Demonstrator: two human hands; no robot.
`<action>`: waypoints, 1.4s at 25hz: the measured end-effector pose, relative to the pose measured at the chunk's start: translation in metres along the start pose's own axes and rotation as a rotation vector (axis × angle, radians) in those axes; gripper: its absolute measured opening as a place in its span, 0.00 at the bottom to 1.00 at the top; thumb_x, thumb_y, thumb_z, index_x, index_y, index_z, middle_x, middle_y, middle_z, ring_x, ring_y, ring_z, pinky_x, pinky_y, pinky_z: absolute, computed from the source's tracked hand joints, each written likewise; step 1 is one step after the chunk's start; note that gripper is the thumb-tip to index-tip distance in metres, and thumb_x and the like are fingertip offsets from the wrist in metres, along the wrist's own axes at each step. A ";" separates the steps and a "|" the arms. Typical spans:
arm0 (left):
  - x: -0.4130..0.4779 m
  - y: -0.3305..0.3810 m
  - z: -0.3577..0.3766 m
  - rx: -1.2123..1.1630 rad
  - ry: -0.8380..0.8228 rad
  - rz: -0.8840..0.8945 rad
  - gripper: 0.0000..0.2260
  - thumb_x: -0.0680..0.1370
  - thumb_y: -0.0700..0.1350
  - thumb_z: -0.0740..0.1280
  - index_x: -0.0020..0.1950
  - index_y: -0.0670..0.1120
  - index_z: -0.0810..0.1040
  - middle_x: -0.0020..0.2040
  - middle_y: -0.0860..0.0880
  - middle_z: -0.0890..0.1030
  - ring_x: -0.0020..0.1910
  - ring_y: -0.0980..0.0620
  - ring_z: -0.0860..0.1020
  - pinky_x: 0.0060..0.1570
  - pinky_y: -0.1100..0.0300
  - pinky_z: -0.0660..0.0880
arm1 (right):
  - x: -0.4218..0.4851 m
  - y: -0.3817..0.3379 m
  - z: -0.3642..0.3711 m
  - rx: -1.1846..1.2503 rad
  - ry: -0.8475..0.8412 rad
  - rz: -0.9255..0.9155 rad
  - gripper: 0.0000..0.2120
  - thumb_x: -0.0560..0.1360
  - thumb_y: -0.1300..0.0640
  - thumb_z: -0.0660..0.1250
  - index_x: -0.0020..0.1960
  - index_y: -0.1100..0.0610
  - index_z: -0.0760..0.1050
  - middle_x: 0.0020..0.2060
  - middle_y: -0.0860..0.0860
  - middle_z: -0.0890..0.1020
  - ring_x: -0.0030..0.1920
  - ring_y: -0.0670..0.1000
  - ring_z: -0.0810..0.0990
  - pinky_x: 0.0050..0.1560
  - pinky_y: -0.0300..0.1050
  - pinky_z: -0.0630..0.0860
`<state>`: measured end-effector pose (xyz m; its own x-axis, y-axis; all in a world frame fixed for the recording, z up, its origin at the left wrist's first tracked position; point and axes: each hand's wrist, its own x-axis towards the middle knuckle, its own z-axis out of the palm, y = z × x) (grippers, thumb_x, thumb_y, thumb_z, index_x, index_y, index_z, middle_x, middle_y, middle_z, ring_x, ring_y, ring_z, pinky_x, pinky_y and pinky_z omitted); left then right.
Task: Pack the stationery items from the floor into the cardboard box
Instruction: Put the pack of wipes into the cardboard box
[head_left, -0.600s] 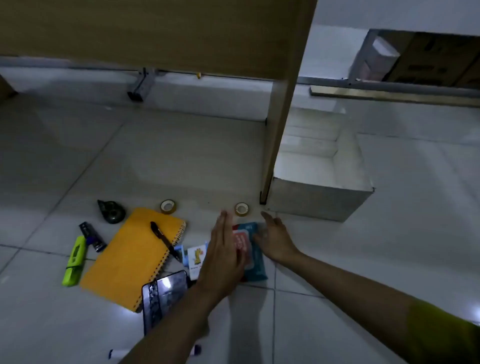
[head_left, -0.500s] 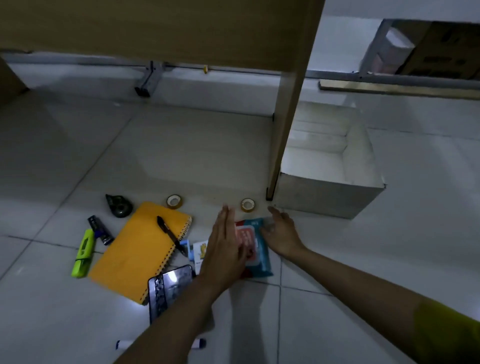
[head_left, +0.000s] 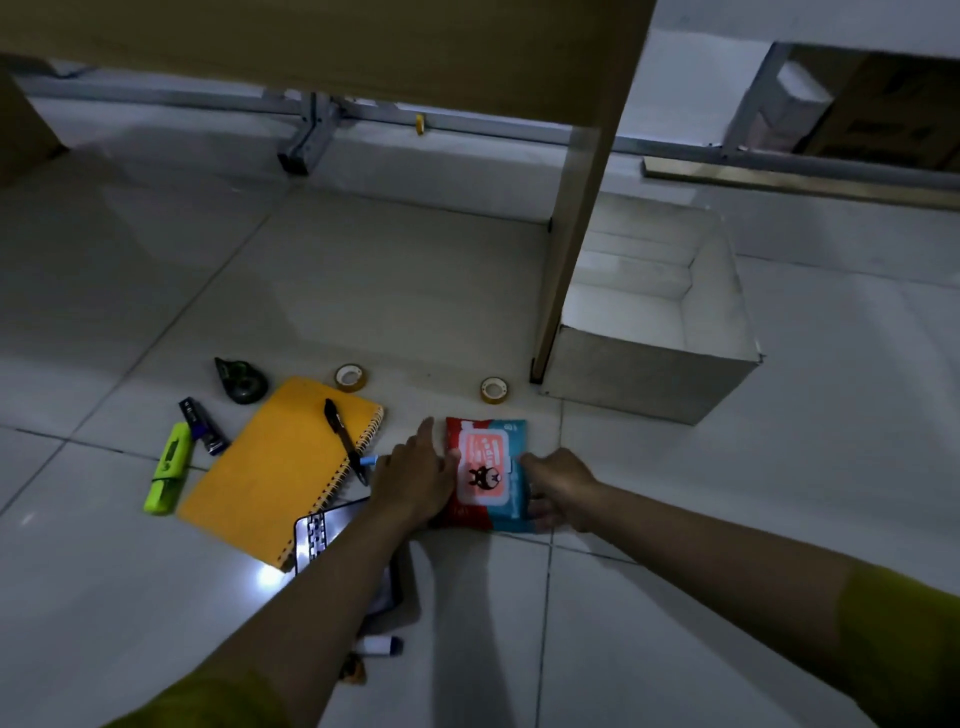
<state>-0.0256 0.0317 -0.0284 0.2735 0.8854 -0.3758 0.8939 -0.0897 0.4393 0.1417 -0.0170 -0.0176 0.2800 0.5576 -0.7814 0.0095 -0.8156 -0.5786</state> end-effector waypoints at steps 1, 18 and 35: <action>-0.002 0.004 -0.001 0.112 -0.027 -0.009 0.24 0.80 0.56 0.52 0.72 0.44 0.62 0.65 0.40 0.73 0.65 0.41 0.69 0.65 0.47 0.65 | -0.003 0.001 0.001 0.008 -0.007 -0.012 0.20 0.79 0.51 0.61 0.62 0.65 0.71 0.46 0.59 0.81 0.38 0.56 0.82 0.34 0.45 0.80; -0.020 0.032 0.009 -0.195 0.220 0.171 0.28 0.74 0.64 0.45 0.68 0.56 0.70 0.77 0.48 0.53 0.75 0.44 0.51 0.72 0.45 0.51 | -0.055 0.004 -0.011 0.336 0.038 -0.354 0.19 0.77 0.60 0.64 0.67 0.58 0.68 0.55 0.53 0.78 0.55 0.55 0.80 0.56 0.52 0.79; 0.018 0.137 -0.041 0.093 0.421 0.794 0.32 0.74 0.41 0.67 0.75 0.43 0.57 0.78 0.45 0.53 0.73 0.45 0.63 0.69 0.51 0.63 | -0.095 -0.072 -0.128 0.660 0.412 -0.658 0.17 0.78 0.55 0.63 0.64 0.61 0.72 0.49 0.53 0.80 0.53 0.54 0.81 0.54 0.51 0.80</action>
<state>0.0872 0.0540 0.0582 0.6860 0.6392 0.3476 0.5277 -0.7660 0.3672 0.2373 -0.0316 0.1282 0.7205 0.6661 -0.1928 -0.2157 -0.0490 -0.9752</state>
